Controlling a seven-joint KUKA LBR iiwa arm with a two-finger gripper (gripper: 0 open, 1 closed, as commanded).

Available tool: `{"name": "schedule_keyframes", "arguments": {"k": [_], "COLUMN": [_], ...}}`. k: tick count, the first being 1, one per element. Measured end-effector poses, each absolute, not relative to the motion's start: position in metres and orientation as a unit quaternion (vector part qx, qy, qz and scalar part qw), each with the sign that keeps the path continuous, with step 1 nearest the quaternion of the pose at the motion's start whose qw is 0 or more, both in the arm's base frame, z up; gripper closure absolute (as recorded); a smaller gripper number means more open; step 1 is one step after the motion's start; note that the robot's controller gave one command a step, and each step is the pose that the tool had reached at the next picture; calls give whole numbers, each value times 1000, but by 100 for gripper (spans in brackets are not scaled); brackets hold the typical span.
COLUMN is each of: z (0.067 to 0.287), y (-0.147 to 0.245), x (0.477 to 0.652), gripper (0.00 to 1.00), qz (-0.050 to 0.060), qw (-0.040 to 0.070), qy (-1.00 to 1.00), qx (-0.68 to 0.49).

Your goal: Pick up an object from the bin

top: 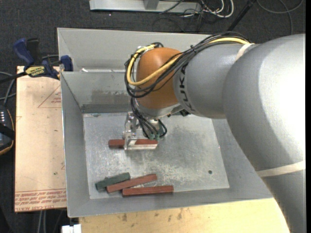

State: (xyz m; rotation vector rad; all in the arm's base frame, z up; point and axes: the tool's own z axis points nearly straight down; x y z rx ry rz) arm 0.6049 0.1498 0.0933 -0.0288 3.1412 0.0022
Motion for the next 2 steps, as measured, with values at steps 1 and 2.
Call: {"name": "schedule_keyframes", "arguments": {"k": [1, 2], "z": [93, 224], "y": [150, 142], "x": [605, 609], "gripper": [100, 100], "qz": [1, 1], "qw": [0, 1], "qy": [1000, 1000], "qx": [-9, -1]}}
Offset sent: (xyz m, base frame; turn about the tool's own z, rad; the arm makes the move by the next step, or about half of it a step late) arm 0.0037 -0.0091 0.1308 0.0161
